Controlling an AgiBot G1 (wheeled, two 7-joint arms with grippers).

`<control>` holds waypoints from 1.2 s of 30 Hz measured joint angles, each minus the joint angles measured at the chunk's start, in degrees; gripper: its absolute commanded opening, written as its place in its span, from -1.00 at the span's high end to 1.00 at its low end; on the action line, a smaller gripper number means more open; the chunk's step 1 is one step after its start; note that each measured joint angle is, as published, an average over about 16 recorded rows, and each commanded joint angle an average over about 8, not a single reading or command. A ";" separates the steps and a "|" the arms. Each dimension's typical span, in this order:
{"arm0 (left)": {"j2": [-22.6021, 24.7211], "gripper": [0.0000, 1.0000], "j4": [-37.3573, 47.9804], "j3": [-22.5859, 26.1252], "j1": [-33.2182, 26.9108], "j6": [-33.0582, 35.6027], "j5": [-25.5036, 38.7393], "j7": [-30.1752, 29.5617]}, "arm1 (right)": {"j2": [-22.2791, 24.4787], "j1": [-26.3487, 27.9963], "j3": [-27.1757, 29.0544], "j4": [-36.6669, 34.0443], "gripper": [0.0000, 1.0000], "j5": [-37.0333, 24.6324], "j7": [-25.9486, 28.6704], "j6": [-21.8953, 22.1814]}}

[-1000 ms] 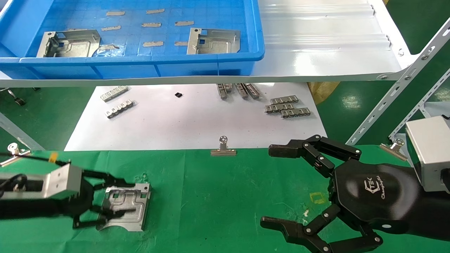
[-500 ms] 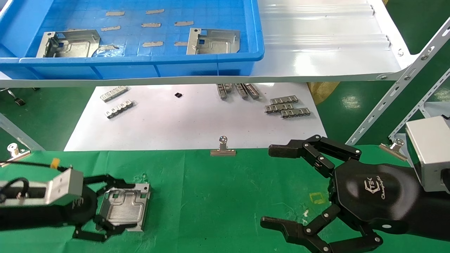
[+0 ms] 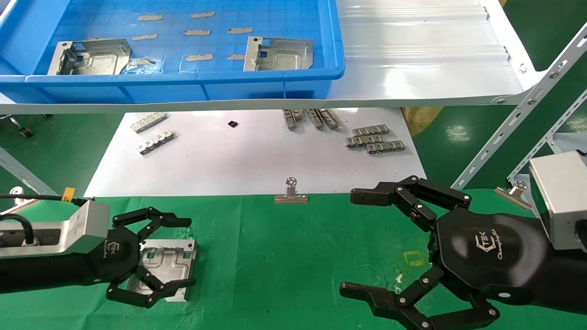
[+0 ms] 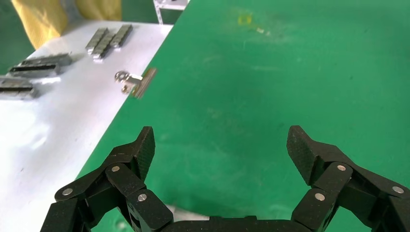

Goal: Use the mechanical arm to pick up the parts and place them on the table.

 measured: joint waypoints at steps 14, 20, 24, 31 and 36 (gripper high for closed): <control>-2.00 -1.00 -12.63 -7.40 5.93 -1.46 -4.58 -9.32 | 0.00 0.00 0.00 0.00 -1.00 0.00 0.00 0.00; -2.85 -1.00 -18.03 -10.57 8.47 -2.08 -6.54 -13.31 | 0.00 0.00 0.00 0.00 -1.00 0.00 0.00 0.00; -3.43 -1.00 -21.65 -12.69 10.17 -2.49 -7.85 -15.98 | 0.00 0.00 -0.01 0.00 -1.00 0.00 0.00 0.00; -4.42 -1.00 -27.95 -16.39 13.13 -3.22 -10.13 -20.63 | 0.00 0.00 -0.01 0.00 -1.00 0.00 0.00 0.00; -5.12 -1.00 -32.34 -18.96 15.20 -3.73 -11.72 -23.87 | 0.00 0.00 -0.01 0.00 -1.00 0.01 0.00 0.00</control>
